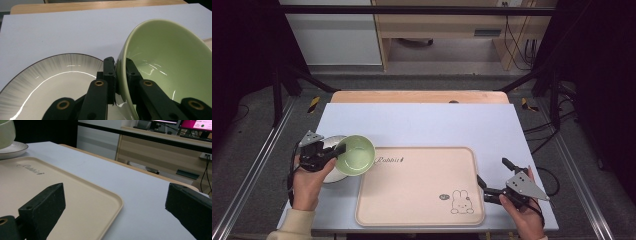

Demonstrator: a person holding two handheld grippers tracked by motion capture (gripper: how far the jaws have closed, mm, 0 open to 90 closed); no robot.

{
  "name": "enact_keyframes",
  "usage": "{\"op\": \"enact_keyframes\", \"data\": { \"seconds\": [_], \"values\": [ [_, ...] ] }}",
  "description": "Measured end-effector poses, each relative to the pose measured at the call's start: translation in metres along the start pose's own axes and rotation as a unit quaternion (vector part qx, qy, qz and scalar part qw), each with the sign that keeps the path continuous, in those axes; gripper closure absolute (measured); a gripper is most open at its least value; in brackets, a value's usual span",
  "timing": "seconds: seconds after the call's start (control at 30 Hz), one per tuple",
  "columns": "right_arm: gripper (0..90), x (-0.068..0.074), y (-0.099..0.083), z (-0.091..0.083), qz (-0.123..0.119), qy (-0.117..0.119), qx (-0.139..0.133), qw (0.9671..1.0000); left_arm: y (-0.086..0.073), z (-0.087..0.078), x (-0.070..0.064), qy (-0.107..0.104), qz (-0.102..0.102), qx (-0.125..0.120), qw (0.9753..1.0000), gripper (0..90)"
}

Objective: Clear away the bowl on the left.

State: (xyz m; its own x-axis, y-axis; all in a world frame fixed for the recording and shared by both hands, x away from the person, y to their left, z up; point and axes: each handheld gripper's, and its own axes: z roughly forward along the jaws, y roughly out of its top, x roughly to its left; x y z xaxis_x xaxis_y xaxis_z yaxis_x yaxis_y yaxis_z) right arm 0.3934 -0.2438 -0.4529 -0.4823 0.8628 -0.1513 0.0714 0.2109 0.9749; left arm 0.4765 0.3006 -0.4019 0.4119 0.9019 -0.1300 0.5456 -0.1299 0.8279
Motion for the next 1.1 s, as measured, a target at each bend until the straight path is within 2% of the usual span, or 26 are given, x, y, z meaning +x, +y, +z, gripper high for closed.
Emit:
{"op": "enact_keyframes", "data": {
  "seconds": [0.5,1.1],
  "values": [
    [2.6,-0.002,-0.003,-0.002,-0.005,-0.001,-0.001,1.0000,0.002,0.007,-0.019,-0.021,0.008,0.000,0.9998,82.8],
    [2.5,-0.013,-0.004,-0.001,0.003,-0.019,-0.010,0.9998,0.002,0.017,-0.041,-0.044,0.027,0.010,0.9986,82.7]
  ]
}}
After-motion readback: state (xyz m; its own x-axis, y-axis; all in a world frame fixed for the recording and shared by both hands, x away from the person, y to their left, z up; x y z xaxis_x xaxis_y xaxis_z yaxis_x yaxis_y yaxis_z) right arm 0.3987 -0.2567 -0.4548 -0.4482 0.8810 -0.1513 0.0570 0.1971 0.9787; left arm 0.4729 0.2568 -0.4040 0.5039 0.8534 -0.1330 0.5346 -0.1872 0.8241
